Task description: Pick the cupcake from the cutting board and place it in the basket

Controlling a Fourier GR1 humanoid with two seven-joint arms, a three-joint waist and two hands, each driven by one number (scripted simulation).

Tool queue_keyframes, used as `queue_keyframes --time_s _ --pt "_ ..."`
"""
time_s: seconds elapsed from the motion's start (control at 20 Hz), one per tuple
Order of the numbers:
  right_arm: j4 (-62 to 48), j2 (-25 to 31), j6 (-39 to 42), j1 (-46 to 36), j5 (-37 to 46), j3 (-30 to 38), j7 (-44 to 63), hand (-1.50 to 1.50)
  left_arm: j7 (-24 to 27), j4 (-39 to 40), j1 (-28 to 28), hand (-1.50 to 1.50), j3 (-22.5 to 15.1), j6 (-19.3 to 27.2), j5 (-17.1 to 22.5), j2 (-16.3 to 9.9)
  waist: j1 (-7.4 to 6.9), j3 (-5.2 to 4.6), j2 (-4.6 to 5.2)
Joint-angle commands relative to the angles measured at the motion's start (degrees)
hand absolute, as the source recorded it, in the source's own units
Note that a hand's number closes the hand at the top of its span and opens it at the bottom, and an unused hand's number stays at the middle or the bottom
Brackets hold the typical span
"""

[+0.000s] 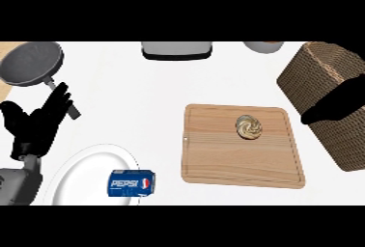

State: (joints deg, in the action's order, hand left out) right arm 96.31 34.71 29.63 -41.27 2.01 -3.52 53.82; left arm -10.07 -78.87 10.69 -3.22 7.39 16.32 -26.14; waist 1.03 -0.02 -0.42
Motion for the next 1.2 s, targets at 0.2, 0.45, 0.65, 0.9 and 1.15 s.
queue_keyframes --time_s 0.2,0.45,0.65,0.9,1.15 --pt "17.3 -0.6 -3.3 18.8 1.4 6.9 -2.7 -1.50 -0.8 -1.9 -0.5 0.00 -0.5 0.4 -2.4 3.0 -0.29 0.06 0.22" --pt "17.1 -6.9 -7.8 29.0 12.9 1.9 -14.0 -1.50 0.1 0.2 0.6 0.00 2.3 -1.9 -2.0 2.7 -0.72 0.05 0.40" --pt "7.5 -9.2 -13.8 28.2 21.0 1.2 -24.3 -1.50 -0.2 -2.5 -2.4 0.00 4.1 -5.5 -1.0 0.6 -1.49 0.06 0.46" --pt "0.9 -16.9 -22.7 29.6 29.1 -4.6 -29.8 -1.50 -1.0 0.6 2.3 0.00 3.1 -3.3 -4.6 3.9 -1.20 0.04 0.50" --pt "-11.4 -21.3 -27.0 22.2 27.7 -1.1 -35.4 -1.50 1.0 3.9 2.2 0.00 4.6 -4.8 -4.6 5.2 -1.35 0.02 0.55"
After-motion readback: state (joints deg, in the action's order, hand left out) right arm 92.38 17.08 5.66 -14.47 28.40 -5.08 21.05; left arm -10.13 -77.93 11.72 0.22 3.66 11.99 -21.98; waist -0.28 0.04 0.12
